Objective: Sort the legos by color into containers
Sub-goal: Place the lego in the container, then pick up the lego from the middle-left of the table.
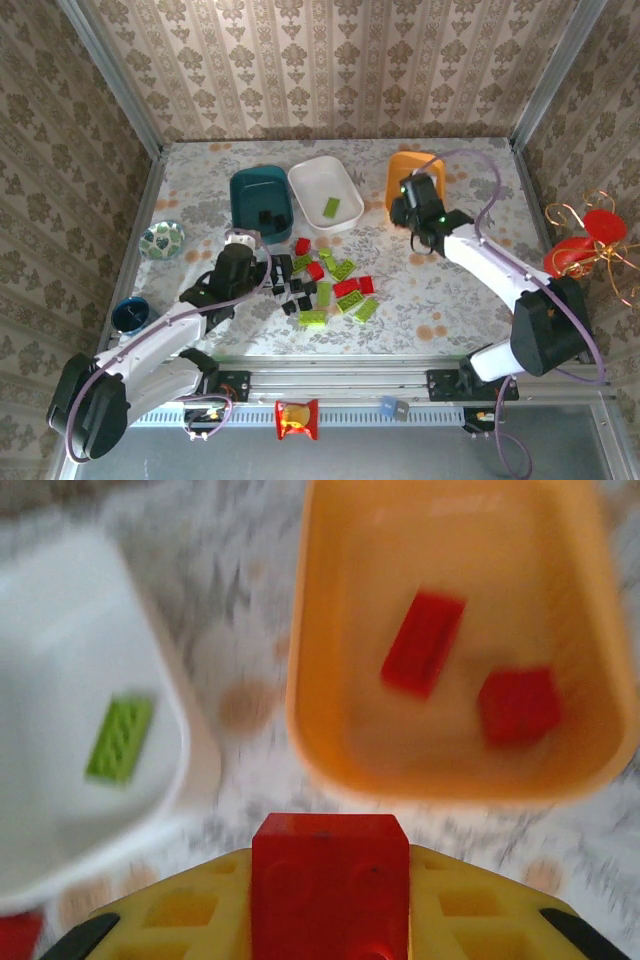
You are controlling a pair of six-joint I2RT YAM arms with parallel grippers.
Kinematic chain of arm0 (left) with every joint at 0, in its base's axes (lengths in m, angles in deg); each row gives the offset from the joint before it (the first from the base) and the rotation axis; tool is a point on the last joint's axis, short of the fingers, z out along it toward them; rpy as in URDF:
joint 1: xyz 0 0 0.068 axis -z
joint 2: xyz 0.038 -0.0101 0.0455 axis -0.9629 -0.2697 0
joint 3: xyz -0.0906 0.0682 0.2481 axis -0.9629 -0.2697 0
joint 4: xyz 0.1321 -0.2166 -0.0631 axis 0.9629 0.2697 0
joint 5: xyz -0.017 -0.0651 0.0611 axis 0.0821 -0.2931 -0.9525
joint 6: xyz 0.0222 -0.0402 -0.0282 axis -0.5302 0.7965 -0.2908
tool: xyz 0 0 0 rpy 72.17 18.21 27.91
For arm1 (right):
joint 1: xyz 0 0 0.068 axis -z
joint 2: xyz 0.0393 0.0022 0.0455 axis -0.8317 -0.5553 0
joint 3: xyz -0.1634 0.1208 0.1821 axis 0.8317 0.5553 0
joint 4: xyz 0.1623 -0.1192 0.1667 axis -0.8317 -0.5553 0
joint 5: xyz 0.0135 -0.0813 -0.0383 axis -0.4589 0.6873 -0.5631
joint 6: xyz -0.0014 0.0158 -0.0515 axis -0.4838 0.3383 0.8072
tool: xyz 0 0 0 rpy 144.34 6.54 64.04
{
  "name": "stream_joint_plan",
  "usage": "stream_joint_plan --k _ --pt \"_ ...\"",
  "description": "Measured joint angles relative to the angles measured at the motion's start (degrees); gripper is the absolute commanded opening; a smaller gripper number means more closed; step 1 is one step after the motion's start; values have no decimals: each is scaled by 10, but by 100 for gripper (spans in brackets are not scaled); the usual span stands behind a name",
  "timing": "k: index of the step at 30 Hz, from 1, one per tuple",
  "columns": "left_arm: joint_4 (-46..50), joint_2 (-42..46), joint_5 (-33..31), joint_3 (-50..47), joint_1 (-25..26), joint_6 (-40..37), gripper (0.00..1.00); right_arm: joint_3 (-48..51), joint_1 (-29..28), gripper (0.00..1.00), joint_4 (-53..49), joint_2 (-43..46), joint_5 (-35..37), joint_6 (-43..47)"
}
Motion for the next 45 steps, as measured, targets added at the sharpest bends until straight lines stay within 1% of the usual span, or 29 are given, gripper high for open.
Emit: stream_joint_plan --k 1,4,7,11,12,13,16,18,20,23,26,28,30,34,36,38,41,45 --pt "0 0 0 0 0 0 100 -20 10 29 -1 -12 6 2" --pt "1 0 0 0 0 1 100 -100 38 29 -4 -86 27 8" --pt "7 2 1 0 0 4 100 -185 63 29 -21 -186 44 9" --pt "17 15 5 -1 0 6 100 -259 83 31 -57 -277 55 8" --pt "20 19 6 -2 0 7 100 -271 87 35 -67 -293 56 9" --pt "24 21 7 -3 0 9 100 -279 90 42 -75 -304 57 8" --pt "31 27 9 -10 0 10 100 -303 94 67 -102 -325 57 10" --pt "36 27 10 -12 0 11 100 -308 94 75 -110 -326 55 10" --pt "38 27 11 -13 0 11 100 -310 92 78 -113 -321 51 9" --pt "38 27 14 -13 0 11 100 -299 87 80 -112 -294 43 8" --pt "38 24 16 -12 0 10 100 -255 71 80 -102 -228 37 8" --pt "39 18 16 -12 0 10 99 -211 48 80 -87 -165 35 8" --pt "42 11 15 -12 0 8 97 -165 15 80 -65 -106 35 7" --pt "67 -23 12 7 -2 -9 86 -74 -64 79 -27 -16 30 8" --pt "72 -55 13 26 -7 -20 81 -44 -90 79 -20 0 28 8" --pt "65 -85 13 40 -16 -30 79 -18 -104 79 -16 7 28 8" --pt "33 -125 11 44 -29 -44 79 11 -108 78 -16 12 28 8" --pt "-23 -176 5 44 -35 -56 76 23 -108 78 -16 30 28 7"
